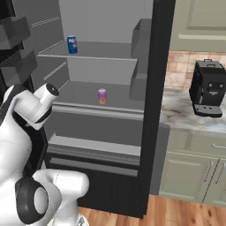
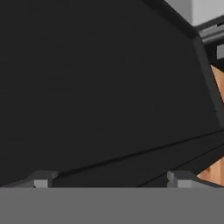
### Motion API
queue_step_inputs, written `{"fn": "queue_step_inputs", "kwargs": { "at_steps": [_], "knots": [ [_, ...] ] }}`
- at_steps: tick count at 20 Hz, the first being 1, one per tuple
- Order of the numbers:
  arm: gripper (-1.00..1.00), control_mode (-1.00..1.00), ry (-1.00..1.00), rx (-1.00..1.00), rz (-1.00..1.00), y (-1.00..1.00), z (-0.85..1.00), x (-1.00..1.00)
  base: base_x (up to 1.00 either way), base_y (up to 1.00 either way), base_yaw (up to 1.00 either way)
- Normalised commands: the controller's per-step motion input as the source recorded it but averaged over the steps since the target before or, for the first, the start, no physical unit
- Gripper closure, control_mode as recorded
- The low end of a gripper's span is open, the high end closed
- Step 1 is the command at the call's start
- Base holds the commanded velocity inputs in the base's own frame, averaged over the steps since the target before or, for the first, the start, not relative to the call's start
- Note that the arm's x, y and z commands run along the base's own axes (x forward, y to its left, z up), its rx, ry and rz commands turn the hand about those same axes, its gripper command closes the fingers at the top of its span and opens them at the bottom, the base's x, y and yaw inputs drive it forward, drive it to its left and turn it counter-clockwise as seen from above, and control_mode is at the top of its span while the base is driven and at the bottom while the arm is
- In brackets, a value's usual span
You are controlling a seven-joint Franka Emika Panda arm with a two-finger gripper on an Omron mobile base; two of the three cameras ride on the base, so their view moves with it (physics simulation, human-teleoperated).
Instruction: Open the fridge, grab two sodas, and place both sodas inside the bowl with ice on the dining counter.
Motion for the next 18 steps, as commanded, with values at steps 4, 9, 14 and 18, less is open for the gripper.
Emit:
{"fn": "queue_step_inputs", "kwargs": {
  "at_steps": [4, 9, 14, 18],
  "knots": [
    [-1.00, -1.00, 0.00, 0.00, 0.11, 0.76, -0.17, -0.24, 0.00, 0.00, 0.00],
    [-1.00, -1.00, 0.00, 0.00, 0.10, 0.75, -0.14, -0.17, 0.00, 0.00, 0.00],
    [-1.00, -1.00, -0.01, -0.01, 0.03, 0.49, -0.10, -0.10, 0.00, 0.00, 0.00],
    [-1.00, -1.00, -0.11, -0.01, -0.01, -0.14, 0.00, -0.16, 0.00, 0.00, 0.00]
  ]
}}
